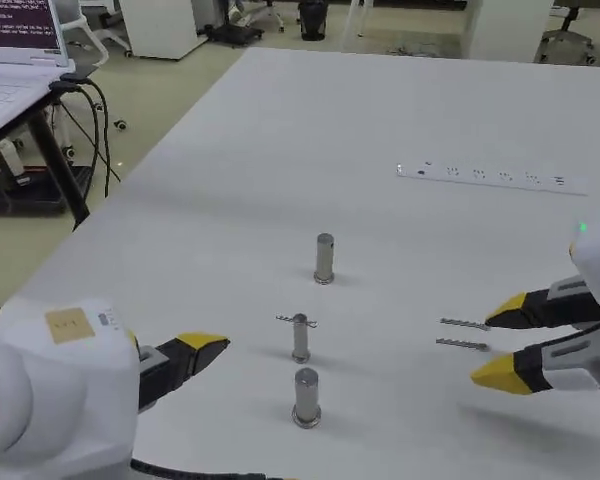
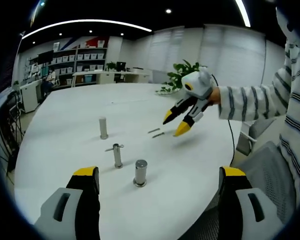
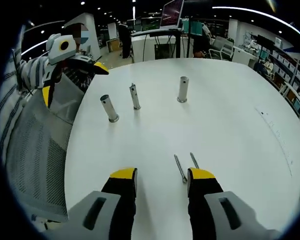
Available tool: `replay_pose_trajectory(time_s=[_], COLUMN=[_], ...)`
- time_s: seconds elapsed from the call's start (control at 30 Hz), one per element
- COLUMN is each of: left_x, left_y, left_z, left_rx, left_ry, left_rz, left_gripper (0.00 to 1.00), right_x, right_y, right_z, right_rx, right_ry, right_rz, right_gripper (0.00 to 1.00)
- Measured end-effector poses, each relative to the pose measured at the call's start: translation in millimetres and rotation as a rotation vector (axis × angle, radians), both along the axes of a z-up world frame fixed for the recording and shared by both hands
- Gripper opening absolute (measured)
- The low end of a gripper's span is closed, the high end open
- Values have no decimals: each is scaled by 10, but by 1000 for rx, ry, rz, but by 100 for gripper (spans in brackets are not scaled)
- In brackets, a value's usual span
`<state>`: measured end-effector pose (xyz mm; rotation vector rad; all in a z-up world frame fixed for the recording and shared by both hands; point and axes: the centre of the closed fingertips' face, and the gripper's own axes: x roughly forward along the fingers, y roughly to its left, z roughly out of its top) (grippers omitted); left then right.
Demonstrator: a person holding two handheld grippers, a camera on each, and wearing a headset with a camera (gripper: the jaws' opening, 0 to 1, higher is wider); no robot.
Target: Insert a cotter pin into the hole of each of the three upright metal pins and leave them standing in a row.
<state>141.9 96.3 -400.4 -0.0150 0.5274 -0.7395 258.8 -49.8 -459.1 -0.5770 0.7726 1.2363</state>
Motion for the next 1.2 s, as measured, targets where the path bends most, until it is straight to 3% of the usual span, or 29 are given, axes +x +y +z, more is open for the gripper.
replay_pose_trajectory(time_s=[0.23,0.4,0.73,0.87,0.93,1.07,1.2], left_x=[-23,-41,-57,-50,-29,4,3], left_y=[61,105,119,126,127,144,157], left_z=[1,-55,-50,-50,-31,-13,-24], left_rx=[-7,2,10,0,-3,-4,0], left_ry=[5,24,24,37,29,20,21], left_rz=[17,18,11,22,30,48,54], left_gripper=[99,99,98,92,93,93,93], right_x=[140,177,212,238,256,238,224], right_y=[-50,-47,-77,-87,-99,-91,-83], right_z=[-220,-285,-365,-360,-365,-373,-376], right_rx=[-92,-130,-189,-212,-243,-283,-291], right_ry=[39,43,62,33,-15,-65,-76], right_rz=[50,84,104,125,161,199,199], right_gripper=[23,18,6,1,0,0,0])
